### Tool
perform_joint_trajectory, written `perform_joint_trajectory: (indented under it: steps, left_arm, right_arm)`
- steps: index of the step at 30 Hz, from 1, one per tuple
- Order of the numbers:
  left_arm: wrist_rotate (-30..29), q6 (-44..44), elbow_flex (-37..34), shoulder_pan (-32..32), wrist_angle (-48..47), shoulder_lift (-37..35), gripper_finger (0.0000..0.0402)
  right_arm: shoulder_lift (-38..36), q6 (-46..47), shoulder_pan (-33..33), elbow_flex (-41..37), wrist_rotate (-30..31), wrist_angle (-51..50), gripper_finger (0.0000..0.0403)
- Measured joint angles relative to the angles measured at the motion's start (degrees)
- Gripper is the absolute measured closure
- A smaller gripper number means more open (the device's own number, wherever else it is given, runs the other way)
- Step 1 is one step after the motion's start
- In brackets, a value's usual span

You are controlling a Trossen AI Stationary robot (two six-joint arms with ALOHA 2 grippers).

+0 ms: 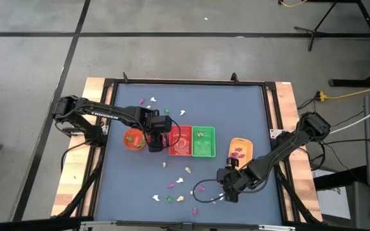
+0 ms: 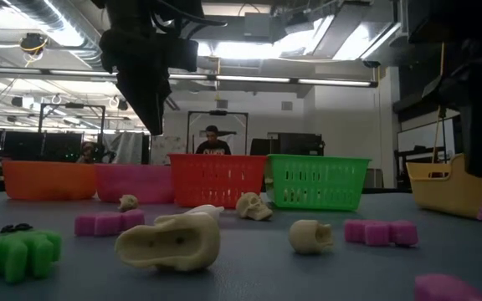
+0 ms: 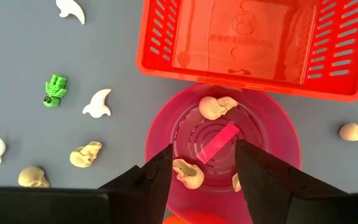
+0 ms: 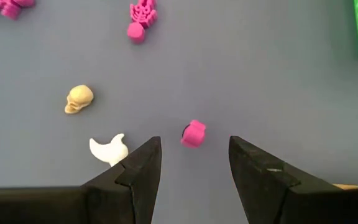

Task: Sort Halloween decoration
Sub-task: Put the pink skeleton toy into the yellow bin

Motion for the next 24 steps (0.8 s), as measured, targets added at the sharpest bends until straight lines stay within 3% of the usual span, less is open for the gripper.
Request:
perform_joint_trajectory:
  steps: [24]
  left_arm:
    - [0.0,0.0,0.0,0.0,0.5,0.0,0.0245]
  right_arm:
    - [4.4,-0.1,0.0,0.0,2.1,3.0,0.0217]
